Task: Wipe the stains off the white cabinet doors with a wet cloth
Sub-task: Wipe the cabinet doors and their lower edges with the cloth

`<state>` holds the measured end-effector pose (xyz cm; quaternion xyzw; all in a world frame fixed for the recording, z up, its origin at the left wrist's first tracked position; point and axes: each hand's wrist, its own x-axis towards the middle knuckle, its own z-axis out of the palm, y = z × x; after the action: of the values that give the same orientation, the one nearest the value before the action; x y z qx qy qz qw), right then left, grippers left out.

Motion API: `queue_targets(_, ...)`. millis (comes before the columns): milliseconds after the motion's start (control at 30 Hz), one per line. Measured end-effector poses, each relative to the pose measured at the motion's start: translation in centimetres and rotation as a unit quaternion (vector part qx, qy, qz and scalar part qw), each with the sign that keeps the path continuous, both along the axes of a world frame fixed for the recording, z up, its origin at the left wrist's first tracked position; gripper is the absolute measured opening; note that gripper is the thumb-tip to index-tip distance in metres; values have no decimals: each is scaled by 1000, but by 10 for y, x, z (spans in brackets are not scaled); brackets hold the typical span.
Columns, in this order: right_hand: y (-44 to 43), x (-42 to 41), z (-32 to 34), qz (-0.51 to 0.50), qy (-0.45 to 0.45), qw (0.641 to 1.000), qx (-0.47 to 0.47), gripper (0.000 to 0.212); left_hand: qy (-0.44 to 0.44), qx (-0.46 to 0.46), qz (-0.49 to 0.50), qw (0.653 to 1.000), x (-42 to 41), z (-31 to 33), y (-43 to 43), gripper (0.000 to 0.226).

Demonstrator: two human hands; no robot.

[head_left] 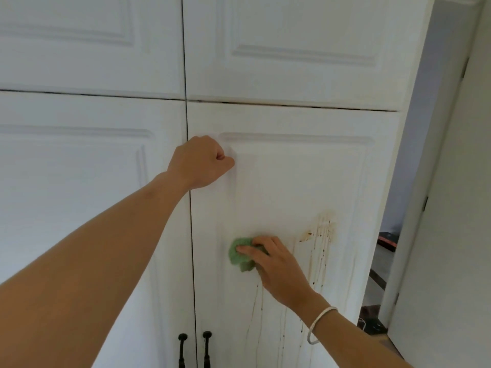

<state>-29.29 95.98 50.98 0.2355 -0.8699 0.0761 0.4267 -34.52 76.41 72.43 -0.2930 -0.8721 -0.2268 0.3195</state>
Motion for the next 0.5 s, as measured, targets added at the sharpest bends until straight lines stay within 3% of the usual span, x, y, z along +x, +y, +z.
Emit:
queue_targets(67, -14, 17, 16, 48, -102, 970, -214, 45, -3, 2, 7, 1000, 1, -2, 1, 39)
queue_targets(133, -21, 31, 38, 78, -171, 880, -436, 39, -8, 1, 14, 1000, 3, -3, 1, 38)
queue_targets(233, -20, 46, 64, 125, -257, 731, -620, 30, -61, -4, 21, 998, 10, -9, 0, 40)
queue_targets(300, -16, 54, 73, 160, -300, 658, -672, 27, -139, 2, -14, 990, 19, -23, 0, 46)
queue_targets(367, -15, 62, 82, 178, -342, 618, -685, 26, -232, 49, -86, 968, 34, -41, -1, 42)
queue_targets(433, -17, 67, 92, 190, -371, 608, -676, 26, -311, 104, -155, 932, 52, -53, -2, 38)
queue_targets(500, -24, 74, 102, 190, -381, 623, -656, 26, -342, 121, -188, 913, 66, -61, -3, 40)
